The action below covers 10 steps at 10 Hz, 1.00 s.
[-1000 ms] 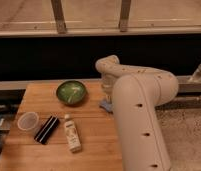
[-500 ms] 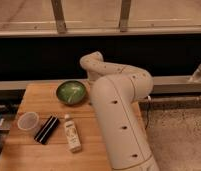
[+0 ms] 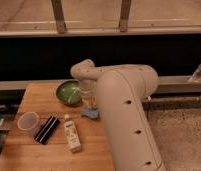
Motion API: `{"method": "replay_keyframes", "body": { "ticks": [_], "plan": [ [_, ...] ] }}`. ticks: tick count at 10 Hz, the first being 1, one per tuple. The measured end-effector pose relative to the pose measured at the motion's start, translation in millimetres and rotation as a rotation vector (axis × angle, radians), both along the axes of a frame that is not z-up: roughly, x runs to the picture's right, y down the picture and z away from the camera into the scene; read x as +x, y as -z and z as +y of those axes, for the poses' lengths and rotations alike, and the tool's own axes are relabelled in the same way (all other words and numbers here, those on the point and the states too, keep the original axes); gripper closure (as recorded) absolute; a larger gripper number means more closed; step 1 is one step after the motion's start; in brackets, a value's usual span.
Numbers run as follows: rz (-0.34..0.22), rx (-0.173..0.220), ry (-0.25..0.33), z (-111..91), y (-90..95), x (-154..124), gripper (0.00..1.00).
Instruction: Wipe the white sponge on the table
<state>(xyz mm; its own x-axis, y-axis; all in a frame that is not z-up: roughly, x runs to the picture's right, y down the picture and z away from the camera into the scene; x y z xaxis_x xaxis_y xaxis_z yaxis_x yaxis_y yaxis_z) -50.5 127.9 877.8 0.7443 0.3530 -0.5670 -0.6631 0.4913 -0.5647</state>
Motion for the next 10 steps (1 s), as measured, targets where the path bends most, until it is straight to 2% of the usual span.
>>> {"method": "replay_keyframes", "body": {
  "ticks": [2, 4, 5, 7, 9, 10],
  "plan": [
    [0.006, -0.005, -0.028, 15, 12.7, 16, 1.0],
    [0.049, 0.014, -0.085, 18, 23.5, 50, 1.0],
    [0.077, 0.037, -0.119, 13, 28.6, 70, 1.0],
    [0.119, 0.088, -0.183, -13, 36.0, 105, 1.0],
    [0.11, 0.108, -0.205, -30, 32.9, 115, 0.97],
    [0.09, 0.11, -0.203, -35, 28.3, 110, 0.87]
  ]
}}
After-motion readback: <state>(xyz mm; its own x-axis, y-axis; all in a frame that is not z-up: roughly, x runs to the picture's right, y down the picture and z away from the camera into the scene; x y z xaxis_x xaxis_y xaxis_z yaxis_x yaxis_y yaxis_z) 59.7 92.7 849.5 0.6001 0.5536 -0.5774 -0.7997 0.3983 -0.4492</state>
